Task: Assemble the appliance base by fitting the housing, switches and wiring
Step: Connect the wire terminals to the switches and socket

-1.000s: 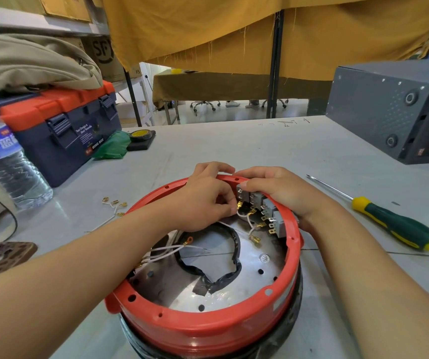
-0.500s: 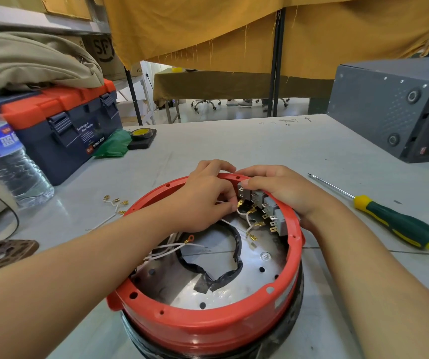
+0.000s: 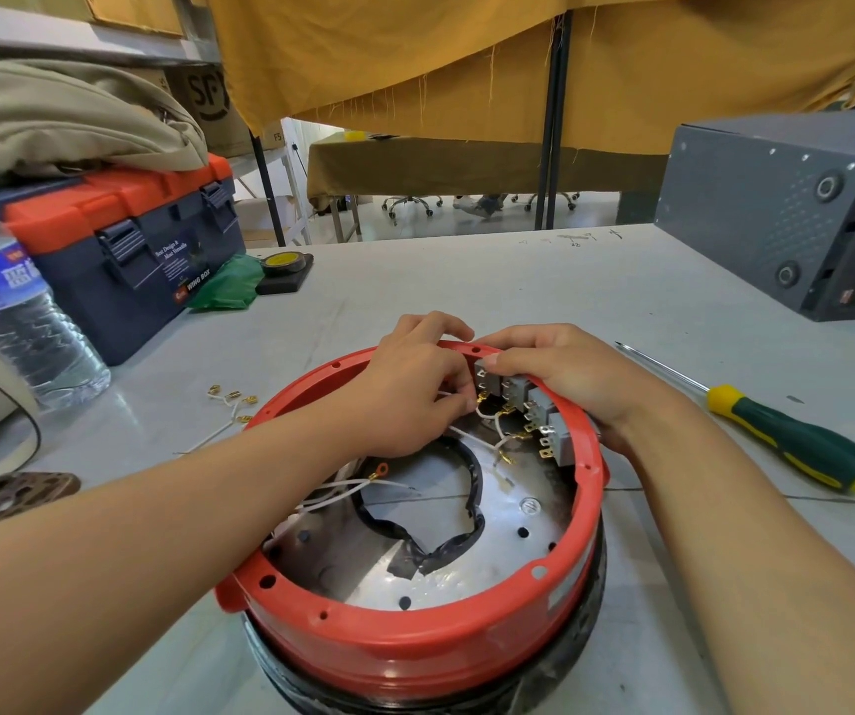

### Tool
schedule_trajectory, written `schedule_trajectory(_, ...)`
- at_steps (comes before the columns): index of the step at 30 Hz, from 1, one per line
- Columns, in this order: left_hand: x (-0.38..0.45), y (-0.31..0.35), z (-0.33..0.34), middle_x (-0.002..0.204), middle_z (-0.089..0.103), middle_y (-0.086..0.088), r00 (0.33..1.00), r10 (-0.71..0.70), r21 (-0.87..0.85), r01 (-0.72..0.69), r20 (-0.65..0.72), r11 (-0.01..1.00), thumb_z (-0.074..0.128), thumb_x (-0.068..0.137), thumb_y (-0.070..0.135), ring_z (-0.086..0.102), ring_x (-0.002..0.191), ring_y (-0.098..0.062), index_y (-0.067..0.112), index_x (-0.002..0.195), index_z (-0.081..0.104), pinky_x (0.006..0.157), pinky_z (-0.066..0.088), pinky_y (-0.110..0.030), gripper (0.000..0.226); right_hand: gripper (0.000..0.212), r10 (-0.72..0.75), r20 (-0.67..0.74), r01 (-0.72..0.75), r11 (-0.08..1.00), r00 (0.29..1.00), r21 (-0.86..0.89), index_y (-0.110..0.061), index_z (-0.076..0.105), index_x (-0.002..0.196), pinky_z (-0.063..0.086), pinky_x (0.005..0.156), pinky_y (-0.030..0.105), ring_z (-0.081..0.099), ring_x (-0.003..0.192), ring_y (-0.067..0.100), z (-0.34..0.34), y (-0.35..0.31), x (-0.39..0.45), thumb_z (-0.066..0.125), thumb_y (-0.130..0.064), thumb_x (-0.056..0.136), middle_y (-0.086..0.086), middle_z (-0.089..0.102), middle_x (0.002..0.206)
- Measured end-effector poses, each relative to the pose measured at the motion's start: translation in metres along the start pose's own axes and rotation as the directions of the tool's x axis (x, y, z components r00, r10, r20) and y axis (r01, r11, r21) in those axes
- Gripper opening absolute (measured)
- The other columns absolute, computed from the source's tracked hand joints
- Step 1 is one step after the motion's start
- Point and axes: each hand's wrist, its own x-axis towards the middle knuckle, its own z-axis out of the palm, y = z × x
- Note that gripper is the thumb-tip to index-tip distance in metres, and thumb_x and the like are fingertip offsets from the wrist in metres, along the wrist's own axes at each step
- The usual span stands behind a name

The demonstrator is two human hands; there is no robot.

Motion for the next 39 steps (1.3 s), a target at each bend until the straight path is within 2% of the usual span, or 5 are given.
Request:
schedule_trajectory(6,0.002,0.000,0.000,0.140,0.034,0.004,1.000,-0.004,0.003,0.004,0.002,1.000,0.060,0.088,0.025,0.025,0.128,-0.017,0.022,0.084,0.065,0.100,0.023,-0.028,0.007,0.019,0.001,-0.002,-0.001,1.000,1.000,-0.015,-0.007,0.071,0.103,0.057,0.073,0.025,0.069,0.081,0.020,-0.001,-0.001,-0.001,0.060,-0.006,0.088,0.018,0.072,0.097)
schedule_trajectory(17,0.001,0.000,-0.007,0.136,0.038,0.007,1.000,-0.021,-0.052,0.021,-0.013,0.998,0.067,0.083,0.025,0.026,0.127,-0.015,0.027,0.078,0.067,0.105,0.024,-0.034,0.005,0.030,0.058,0.050,-0.054,0.996,0.997,-0.075,-0.016,0.062,0.117,0.052,0.094,0.040,0.068,0.099,0.026,-0.010,-0.004,-0.003,0.061,-0.011,0.088,0.013,0.071,0.105)
schedule_trajectory(23,0.005,0.006,-0.015,0.132,0.042,0.004,0.999,-0.051,-0.079,0.049,-0.019,0.996,0.069,0.080,0.024,0.033,0.123,-0.017,0.027,0.078,0.065,0.103,0.031,-0.038,0.005,0.027,0.019,0.023,-0.018,0.999,1.000,-0.034,-0.013,0.067,0.109,0.055,0.086,0.037,0.070,0.087,0.024,-0.004,-0.003,-0.001,0.059,0.000,0.086,0.015,0.072,0.100)
schedule_trajectory(29,0.010,0.012,-0.022,0.130,0.042,0.000,0.996,-0.076,-0.089,0.079,0.035,0.993,0.066,0.081,0.023,0.035,0.121,-0.018,0.028,0.085,0.069,0.095,0.029,-0.026,0.007,0.024,-0.004,-0.088,0.006,1.000,0.996,0.024,-0.011,0.068,0.101,0.055,0.081,0.040,0.069,0.078,0.024,-0.001,0.001,0.004,0.057,0.003,0.084,0.013,0.073,0.091)
schedule_trajectory(39,0.009,0.018,-0.006,0.138,0.039,0.001,0.995,-0.101,-0.156,0.100,0.006,0.983,0.067,0.082,0.028,0.027,0.127,-0.016,0.026,0.085,0.075,0.094,0.023,-0.021,0.009,0.023,-0.008,-0.087,0.015,0.997,0.996,0.072,-0.013,0.068,0.094,0.056,0.055,0.025,0.068,0.062,0.017,-0.001,0.004,0.007,0.056,0.004,0.084,0.007,0.072,0.076)
